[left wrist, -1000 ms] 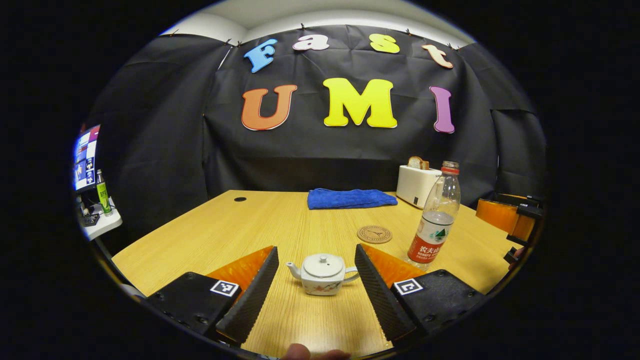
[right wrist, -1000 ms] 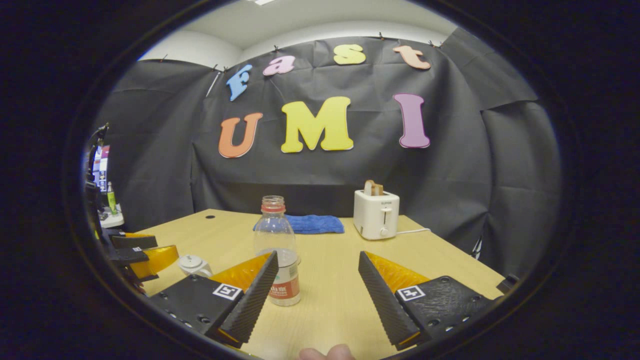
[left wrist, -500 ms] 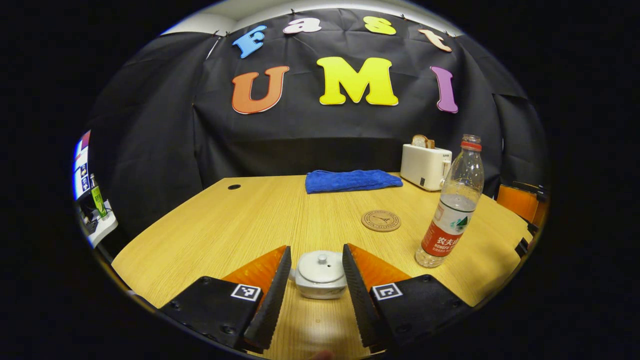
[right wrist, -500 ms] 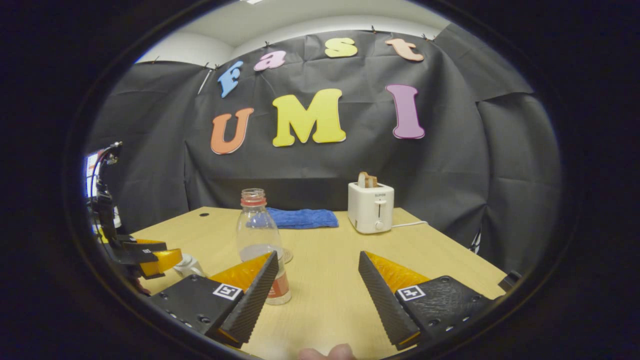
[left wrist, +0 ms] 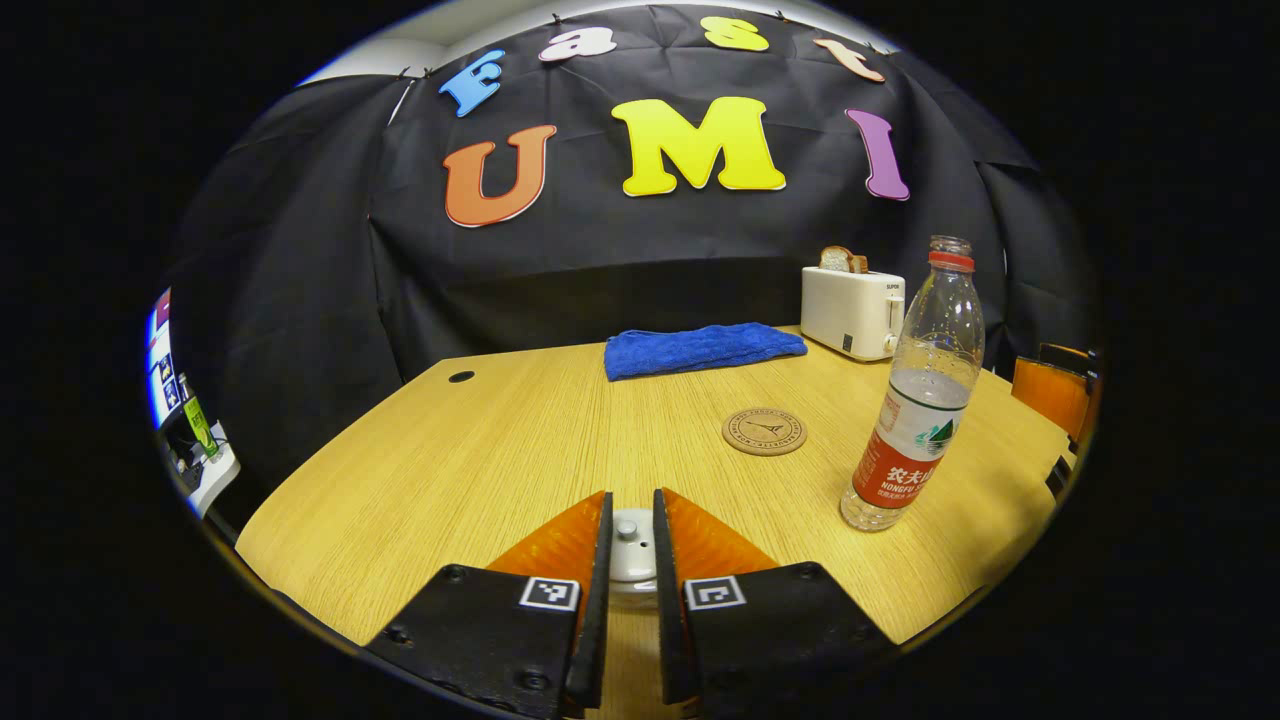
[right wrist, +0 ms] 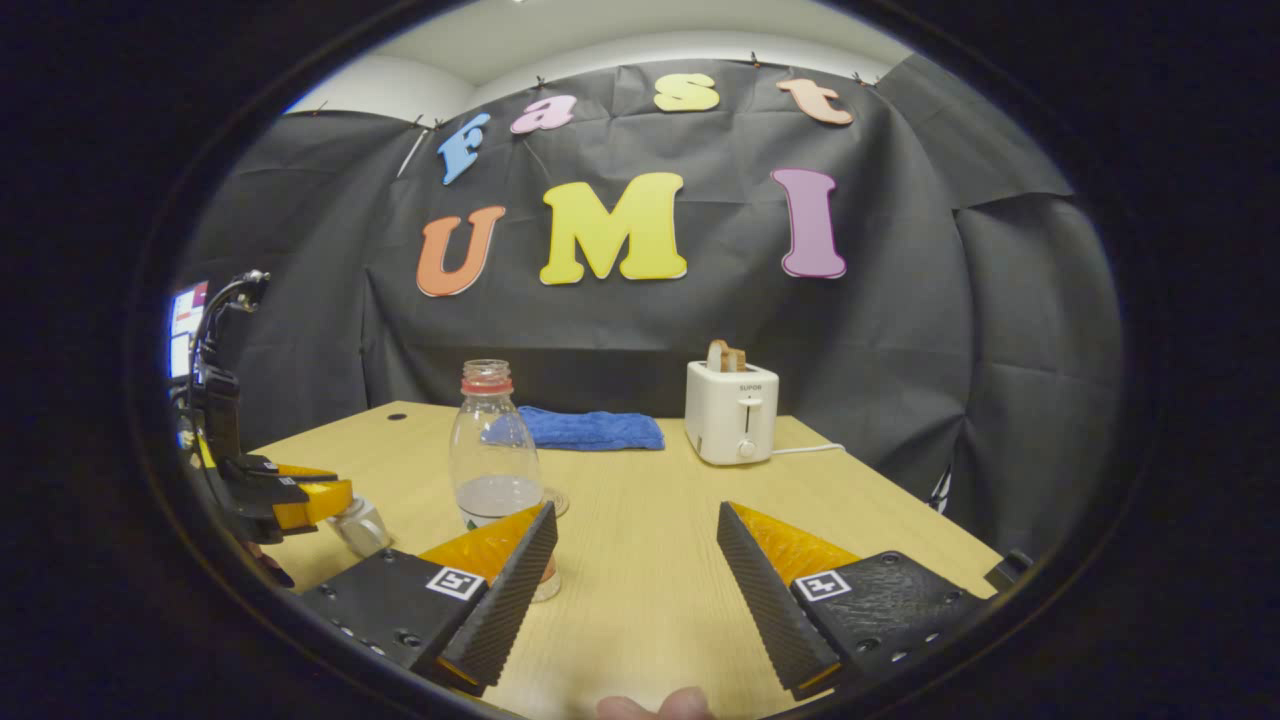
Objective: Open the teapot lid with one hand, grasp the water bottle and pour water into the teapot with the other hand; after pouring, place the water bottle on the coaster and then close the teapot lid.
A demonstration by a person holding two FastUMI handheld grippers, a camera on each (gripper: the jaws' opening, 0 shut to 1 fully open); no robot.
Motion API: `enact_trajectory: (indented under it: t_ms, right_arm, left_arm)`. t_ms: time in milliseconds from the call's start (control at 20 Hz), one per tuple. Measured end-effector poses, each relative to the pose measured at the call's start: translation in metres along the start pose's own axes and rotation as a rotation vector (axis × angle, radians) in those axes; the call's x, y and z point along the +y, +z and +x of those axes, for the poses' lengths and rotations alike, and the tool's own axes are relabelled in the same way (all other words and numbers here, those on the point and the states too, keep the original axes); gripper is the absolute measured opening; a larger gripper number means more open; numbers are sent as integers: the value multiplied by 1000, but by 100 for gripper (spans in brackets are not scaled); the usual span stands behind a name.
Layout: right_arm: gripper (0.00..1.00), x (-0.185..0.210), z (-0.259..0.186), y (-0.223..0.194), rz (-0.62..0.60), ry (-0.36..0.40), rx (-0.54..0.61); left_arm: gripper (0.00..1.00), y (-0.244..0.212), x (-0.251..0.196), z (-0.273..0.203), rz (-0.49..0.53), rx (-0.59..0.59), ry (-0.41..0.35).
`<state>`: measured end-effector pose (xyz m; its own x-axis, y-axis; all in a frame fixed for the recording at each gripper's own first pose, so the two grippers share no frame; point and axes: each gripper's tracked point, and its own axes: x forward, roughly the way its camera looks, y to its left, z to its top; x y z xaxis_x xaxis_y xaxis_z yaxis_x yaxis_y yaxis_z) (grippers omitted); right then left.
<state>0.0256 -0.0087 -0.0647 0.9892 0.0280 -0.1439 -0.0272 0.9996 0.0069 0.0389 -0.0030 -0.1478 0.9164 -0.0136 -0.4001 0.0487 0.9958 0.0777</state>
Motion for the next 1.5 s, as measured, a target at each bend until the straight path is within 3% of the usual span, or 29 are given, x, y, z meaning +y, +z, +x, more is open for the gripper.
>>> enact_trajectory:
  t_ms: [150,300,600,950,1150,1350,1500]
  right_arm:
    - [96,20,-3,-1,0,77,-4]
    - [96,42,-4,-6,0,150,1]
    - [96,73,16,-24,-4,224,24]
    - [96,91,50,-35,44,232,56]
    - [96,95,60,-36,69,234,65]
    - [78,97,58,-34,42,232,64]
    - [74,101,58,-24,-88,230,37]
  left_arm:
    - [7,2,3,1,-17,-10,4]
    - [5,5,4,0,-28,-27,2]
    - [4,28,8,-19,-53,-94,-26]
    - [3,45,15,-44,-78,-157,-41]
    - [3,40,28,-50,-94,-163,-7]
    - [3,38,34,-51,-118,-168,12]
    - [3,37,38,-53,-129,-174,11]
